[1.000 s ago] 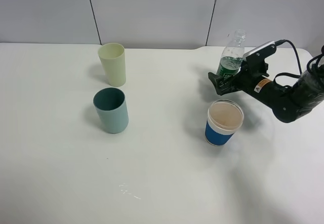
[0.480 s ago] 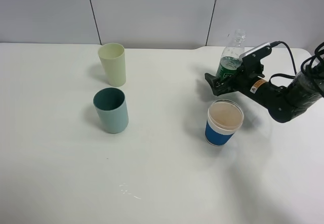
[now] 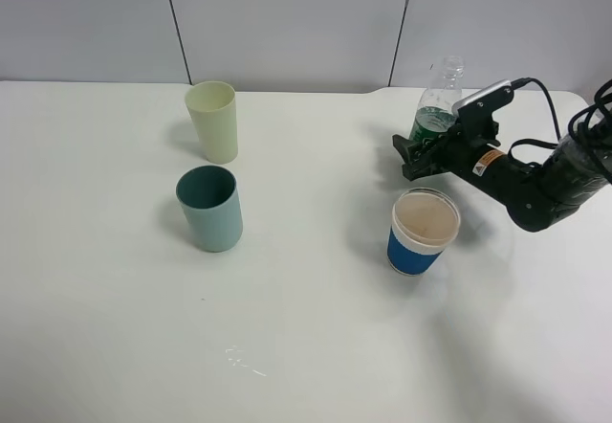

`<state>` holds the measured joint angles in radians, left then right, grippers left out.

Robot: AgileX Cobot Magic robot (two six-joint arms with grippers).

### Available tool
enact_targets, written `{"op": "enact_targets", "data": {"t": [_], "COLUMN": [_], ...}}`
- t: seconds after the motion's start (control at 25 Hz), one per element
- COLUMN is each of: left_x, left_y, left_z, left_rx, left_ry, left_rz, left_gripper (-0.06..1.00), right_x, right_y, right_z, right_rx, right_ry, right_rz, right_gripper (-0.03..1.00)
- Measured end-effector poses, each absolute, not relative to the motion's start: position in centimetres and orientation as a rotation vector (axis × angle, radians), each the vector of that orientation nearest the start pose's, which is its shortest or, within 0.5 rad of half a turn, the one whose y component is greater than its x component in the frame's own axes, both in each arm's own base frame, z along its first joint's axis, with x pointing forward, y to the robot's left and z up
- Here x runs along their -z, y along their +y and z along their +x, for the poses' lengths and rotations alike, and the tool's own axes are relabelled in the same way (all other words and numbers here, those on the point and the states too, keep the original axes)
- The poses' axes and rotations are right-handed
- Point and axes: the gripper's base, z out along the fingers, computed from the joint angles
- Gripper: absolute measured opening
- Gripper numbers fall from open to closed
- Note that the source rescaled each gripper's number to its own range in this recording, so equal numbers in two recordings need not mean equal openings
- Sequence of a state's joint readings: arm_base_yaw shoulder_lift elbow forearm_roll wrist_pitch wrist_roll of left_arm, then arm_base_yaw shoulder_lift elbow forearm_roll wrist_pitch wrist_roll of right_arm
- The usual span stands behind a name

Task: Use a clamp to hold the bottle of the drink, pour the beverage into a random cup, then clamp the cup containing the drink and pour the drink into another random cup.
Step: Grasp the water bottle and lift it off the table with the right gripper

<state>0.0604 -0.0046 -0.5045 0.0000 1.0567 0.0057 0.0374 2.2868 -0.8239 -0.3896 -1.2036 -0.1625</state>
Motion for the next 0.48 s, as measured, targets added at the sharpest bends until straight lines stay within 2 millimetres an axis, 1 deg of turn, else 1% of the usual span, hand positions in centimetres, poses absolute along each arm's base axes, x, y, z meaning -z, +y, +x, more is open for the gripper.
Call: {"op": "enact_targets", "data": {"t": [0.12, 0.32, 0.4, 0.48], "left_x": [-27.88, -27.88, -27.88, -27.88], "left_y": [-0.04, -0.04, -0.04, -0.04], "left_z": [-0.59, -0.59, -0.59, -0.59], "left_rx": [-0.042, -0.042, -0.042, -0.042], "left_ry": [2.031, 2.031, 2.031, 2.031], "left_rz": [-0.056, -0.056, -0.056, -0.056], "left_gripper": [1.00, 1.00, 1.00, 1.00], "right_x": [-5.21, -5.21, -5.21, -5.21], "right_y": [4.58, 4.56, 4.57, 4.57], "right_z": [36.67, 36.68, 36.67, 36.67], "right_rx": [-0.122, -0.121, -0.124, -0.124], "right_ry": [1.669, 1.669, 1.670, 1.670], "right_rz": [-0.554, -0.552, -0.550, -0.550], "right_gripper": [0.43, 0.15, 0.10, 0.08]}}
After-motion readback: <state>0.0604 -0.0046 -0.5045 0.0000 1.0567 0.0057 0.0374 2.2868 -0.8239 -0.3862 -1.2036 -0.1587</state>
